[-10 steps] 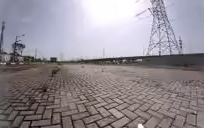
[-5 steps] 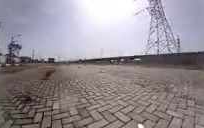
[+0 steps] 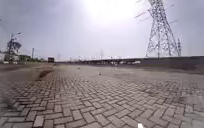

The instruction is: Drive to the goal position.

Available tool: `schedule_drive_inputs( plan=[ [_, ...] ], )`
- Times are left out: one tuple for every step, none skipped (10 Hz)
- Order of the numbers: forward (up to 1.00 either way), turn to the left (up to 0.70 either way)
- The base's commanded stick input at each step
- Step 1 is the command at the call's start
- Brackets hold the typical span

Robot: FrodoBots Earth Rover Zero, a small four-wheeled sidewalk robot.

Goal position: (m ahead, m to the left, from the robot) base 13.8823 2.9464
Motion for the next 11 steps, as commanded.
schedule_drive_inputs(
  plan=[
    [1.00,0.00],
    [1.00,0.00],
    [1.00,0.00],
    [1.00,0.00],
    [1.00,0.00],
    [1.00,0.00],
    [1.00,0.00],
    [1.00,0.00],
    [1.00,0.00],
    [1.00,0.00],
    [1.00,0.00]
  ],
)
